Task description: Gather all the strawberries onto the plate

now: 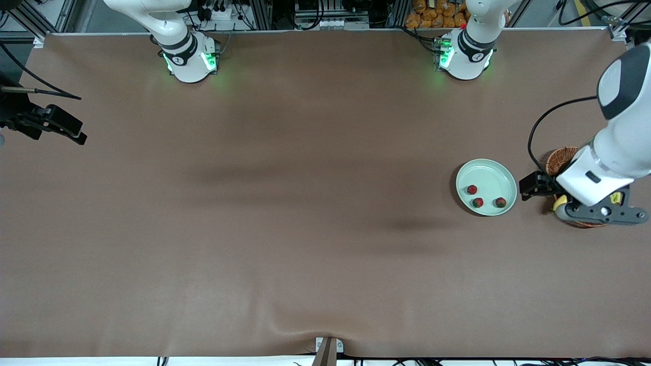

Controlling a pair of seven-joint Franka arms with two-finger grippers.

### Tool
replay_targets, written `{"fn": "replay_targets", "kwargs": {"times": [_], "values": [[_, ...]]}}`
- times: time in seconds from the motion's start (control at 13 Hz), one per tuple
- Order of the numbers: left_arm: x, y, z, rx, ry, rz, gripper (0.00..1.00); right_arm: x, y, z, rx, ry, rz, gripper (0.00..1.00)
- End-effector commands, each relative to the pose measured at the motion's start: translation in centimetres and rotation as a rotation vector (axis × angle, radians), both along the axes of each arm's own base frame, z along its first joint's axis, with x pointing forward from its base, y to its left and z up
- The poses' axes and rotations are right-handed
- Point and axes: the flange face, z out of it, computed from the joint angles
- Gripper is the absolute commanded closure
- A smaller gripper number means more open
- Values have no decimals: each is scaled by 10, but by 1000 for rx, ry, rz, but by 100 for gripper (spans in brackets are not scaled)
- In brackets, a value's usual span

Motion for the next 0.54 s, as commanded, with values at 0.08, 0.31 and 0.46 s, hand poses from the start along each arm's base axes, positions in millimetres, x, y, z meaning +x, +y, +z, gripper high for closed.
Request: {"fn": "replay_targets", "kwargs": {"times": [0.08, 0.31, 0.46], "values": [[-23, 7, 37, -16, -3, 51, 0, -6, -1, 3, -6, -8, 8, 0], [-41, 12, 60, 4, 5, 102, 0, -6, -2, 3, -6, -8, 7, 0], [-53, 13, 75, -13, 8, 129, 0, -6, -2, 3, -6, -7, 7, 0]]}}
